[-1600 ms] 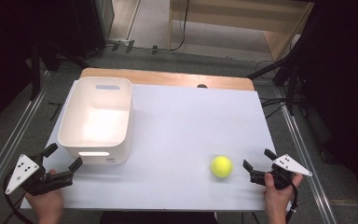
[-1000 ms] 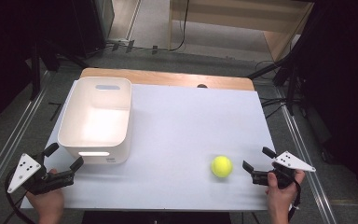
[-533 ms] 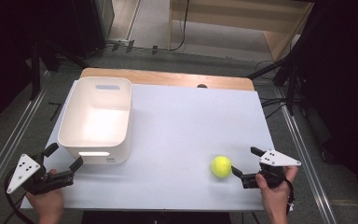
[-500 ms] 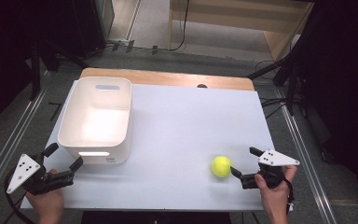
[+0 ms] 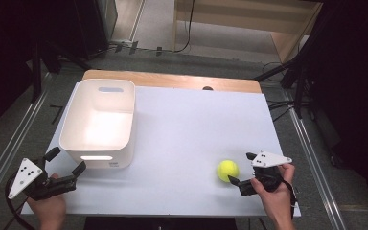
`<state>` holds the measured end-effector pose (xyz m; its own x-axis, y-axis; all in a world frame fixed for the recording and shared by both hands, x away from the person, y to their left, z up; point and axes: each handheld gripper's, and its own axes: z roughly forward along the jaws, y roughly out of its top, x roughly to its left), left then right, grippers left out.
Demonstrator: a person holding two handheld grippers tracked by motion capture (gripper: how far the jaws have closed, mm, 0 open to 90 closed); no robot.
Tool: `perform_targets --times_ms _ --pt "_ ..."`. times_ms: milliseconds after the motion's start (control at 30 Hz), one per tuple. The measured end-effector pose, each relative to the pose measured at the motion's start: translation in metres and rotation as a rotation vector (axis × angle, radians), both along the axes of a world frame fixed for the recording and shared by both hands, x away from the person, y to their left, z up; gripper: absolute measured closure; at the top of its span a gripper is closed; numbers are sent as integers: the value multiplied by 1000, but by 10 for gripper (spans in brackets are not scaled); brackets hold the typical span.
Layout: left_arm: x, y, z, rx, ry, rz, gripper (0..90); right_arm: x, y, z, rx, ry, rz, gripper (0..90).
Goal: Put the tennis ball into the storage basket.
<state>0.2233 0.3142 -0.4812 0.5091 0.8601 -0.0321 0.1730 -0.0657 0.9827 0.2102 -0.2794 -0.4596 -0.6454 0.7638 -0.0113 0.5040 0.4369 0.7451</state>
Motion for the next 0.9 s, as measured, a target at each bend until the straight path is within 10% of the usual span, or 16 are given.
perform_targets --times_ms 733,900 --pt "0 1 0 -4 1 -4 14 26 42 -8 -179 179 69 0" --pt "0 1 0 -4 1 -5 14 30 43 -13 -218 192 13 128"
